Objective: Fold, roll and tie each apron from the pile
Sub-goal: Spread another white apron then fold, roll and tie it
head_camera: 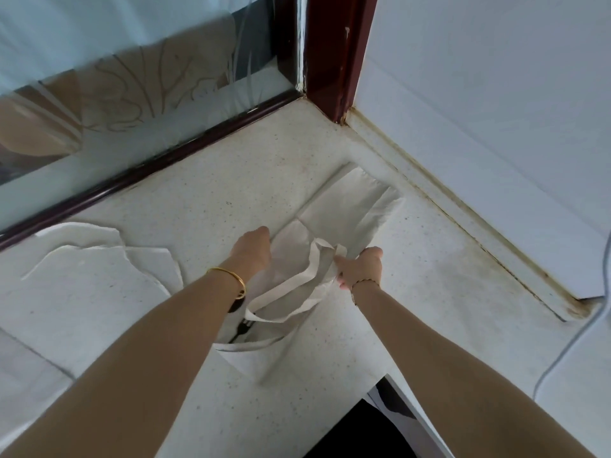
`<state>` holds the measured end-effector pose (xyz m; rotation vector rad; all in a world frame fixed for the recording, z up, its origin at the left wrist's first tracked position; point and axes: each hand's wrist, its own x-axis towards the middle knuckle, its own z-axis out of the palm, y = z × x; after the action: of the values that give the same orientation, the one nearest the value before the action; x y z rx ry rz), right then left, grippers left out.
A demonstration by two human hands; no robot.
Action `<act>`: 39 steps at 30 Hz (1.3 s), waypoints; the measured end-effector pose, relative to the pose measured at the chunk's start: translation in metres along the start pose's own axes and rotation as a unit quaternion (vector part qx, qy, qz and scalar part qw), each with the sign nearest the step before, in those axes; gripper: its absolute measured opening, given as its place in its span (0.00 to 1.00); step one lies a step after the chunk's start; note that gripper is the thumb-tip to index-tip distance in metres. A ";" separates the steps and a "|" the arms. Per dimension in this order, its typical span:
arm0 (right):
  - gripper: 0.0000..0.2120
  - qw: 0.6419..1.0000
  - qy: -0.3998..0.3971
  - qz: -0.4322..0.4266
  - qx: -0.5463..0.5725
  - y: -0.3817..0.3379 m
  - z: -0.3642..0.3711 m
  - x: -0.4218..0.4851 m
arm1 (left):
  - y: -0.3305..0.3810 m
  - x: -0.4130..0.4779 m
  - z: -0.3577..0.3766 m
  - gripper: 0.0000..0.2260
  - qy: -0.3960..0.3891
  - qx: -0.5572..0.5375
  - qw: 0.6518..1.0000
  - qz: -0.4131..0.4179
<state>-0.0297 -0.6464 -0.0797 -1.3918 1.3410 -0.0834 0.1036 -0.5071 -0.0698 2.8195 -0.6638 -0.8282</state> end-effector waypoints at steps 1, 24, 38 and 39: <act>0.21 1.000 -0.001 0.001 0.001 0.004 0.000 -0.008 | -0.007 0.003 -0.007 0.09 -0.013 0.032 0.999 0.027; 0.12 0.752 -0.086 -0.269 -0.595 -0.007 -0.027 0.007 | 0.010 -0.045 0.037 0.15 0.091 0.142 0.978 0.121; 0.16 0.785 -0.239 -0.247 -0.515 0.017 0.001 -0.048 | -0.016 -0.115 0.063 0.16 0.147 0.103 0.982 0.065; 0.18 0.772 -0.250 -0.243 -0.531 0.018 -0.001 -0.049 | -0.015 -0.124 0.066 0.15 0.151 0.095 0.982 0.069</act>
<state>-0.0588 -0.6066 -0.0620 -2.4580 0.4708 0.7734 -0.0200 -0.4385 -0.0689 2.9309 -0.9167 -0.3182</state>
